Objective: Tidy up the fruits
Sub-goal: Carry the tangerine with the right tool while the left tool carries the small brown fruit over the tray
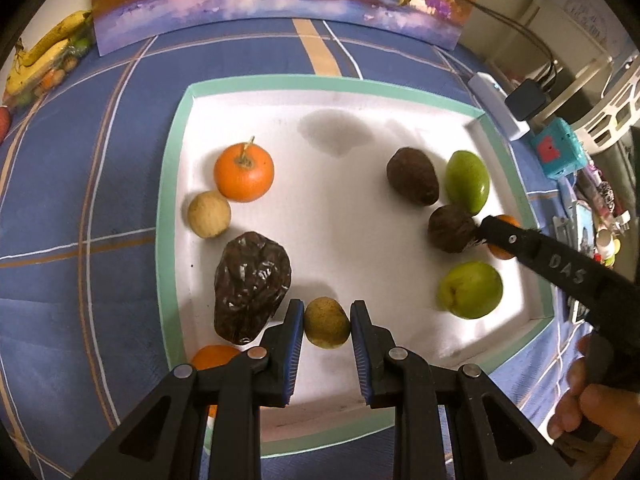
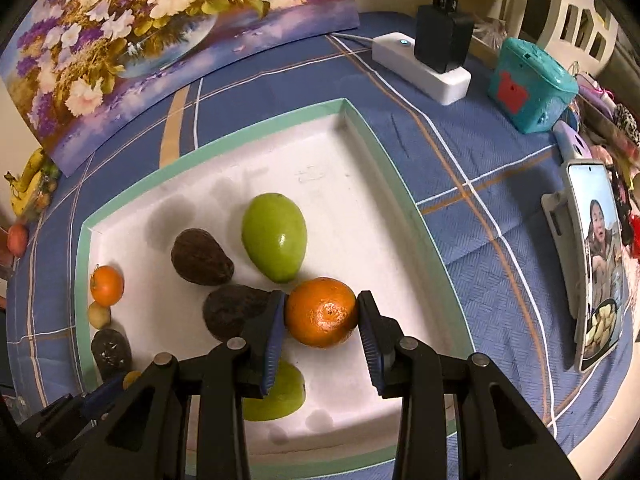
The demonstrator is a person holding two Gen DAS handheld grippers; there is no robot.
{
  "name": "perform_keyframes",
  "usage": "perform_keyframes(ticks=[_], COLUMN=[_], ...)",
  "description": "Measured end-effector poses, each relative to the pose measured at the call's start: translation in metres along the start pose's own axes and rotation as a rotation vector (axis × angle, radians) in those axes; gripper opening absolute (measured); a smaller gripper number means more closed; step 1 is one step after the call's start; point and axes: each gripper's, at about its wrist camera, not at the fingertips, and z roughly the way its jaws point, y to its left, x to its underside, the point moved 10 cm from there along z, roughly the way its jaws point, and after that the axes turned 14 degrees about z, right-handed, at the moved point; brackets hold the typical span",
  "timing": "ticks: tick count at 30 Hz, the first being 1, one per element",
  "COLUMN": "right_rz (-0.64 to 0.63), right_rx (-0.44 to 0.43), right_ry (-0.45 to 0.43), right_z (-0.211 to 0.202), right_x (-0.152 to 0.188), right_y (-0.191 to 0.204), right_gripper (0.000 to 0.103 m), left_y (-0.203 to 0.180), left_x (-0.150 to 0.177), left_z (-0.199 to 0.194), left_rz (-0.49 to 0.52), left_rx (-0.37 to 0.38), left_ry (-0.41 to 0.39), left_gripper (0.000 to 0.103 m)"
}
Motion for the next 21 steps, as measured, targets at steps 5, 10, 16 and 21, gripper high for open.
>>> perform_keyframes(ticks=[5, 10, 16, 21], right_rz=[-0.001, 0.004, 0.010, 0.011], right_rx=[0.002, -0.001, -0.003, -0.002], right_ry=[0.000, 0.002, 0.004, 0.006], right_z=[0.0001, 0.0002, 0.0009, 0.0001], right_x=[0.0016, 0.0007, -0.0005, 0.0005], right_y=[-0.0002, -0.0001, -0.0017, -0.0020], right_gripper=[0.038, 0.038, 0.038, 0.038], left_y=[0.0008, 0.0010, 0.0012, 0.0014], left_x=[-0.0014, -0.0008, -0.0018, -0.0042], left_z=[0.0050, 0.0051, 0.0036, -0.0017], left_rz=[-0.004, -0.007, -0.008, -0.008], left_rx=[0.001, 0.003, 0.007, 0.011], left_ry=[0.003, 0.005, 0.004, -0.006], left_gripper=[0.025, 0.026, 0.026, 0.027])
